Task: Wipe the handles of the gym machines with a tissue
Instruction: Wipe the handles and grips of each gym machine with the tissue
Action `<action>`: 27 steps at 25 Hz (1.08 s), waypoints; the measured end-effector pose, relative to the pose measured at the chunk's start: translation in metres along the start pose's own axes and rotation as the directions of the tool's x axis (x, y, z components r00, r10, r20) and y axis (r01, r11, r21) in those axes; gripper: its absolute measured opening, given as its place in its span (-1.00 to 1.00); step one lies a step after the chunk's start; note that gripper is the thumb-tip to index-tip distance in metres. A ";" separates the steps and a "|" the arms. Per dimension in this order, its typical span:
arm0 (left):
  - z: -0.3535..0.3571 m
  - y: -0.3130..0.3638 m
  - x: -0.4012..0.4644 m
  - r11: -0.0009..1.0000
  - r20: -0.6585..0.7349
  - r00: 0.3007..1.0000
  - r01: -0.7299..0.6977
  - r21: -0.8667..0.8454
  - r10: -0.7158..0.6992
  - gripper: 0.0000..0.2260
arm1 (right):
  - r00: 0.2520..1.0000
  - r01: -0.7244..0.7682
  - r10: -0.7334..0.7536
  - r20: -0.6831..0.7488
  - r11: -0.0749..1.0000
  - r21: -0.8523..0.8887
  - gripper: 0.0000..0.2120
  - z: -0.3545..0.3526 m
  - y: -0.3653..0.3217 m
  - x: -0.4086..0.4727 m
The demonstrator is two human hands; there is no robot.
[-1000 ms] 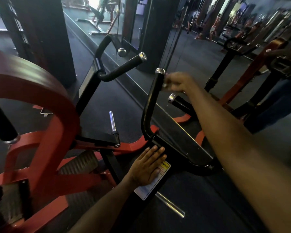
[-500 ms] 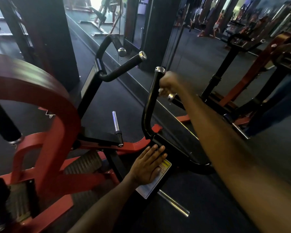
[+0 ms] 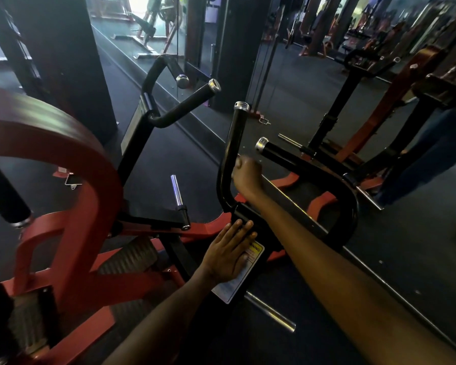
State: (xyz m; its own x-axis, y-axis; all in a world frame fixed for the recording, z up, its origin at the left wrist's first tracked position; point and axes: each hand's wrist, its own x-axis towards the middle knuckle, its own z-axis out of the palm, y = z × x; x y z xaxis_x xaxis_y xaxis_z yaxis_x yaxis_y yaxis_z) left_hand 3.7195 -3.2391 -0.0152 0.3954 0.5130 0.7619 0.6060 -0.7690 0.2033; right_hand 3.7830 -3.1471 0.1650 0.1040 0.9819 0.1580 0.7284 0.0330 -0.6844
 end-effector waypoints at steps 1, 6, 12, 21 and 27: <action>0.001 0.000 0.000 1.000 -0.003 1.000 0.000 -0.001 0.000 -0.52 | 0.989 -0.080 0.073 0.132 0.996 0.046 -0.78 0.002 0.009 -0.003; 0.000 -0.002 0.006 1.000 -0.009 1.000 -0.003 0.009 0.003 -0.52 | 0.829 -0.473 0.174 0.531 0.724 0.502 -0.73 -0.012 0.027 0.015; 0.001 -0.001 -0.001 1.000 0.002 1.000 -0.006 -0.016 0.006 -0.53 | 0.635 -0.455 0.182 0.751 0.874 0.172 -0.73 -0.017 0.054 0.005; 0.001 -0.007 0.002 1.000 0.026 1.000 -0.009 -0.023 0.010 -0.53 | 0.470 -0.510 0.242 0.849 0.859 0.037 -0.76 -0.023 0.034 0.009; 0.000 -0.003 0.000 1.000 0.033 0.999 -0.006 -0.031 0.007 -0.53 | 0.447 -0.495 0.268 0.853 0.869 -0.013 -0.69 -0.021 0.045 0.015</action>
State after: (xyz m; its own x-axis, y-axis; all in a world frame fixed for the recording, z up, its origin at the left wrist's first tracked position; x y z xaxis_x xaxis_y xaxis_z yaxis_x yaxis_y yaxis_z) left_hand 3.7180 -3.2365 -0.0161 0.4224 0.5201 0.7424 0.5821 -0.7834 0.2176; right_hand 3.8315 -3.1346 0.1516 -0.3365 0.6070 -0.7200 0.5906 -0.4595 -0.6634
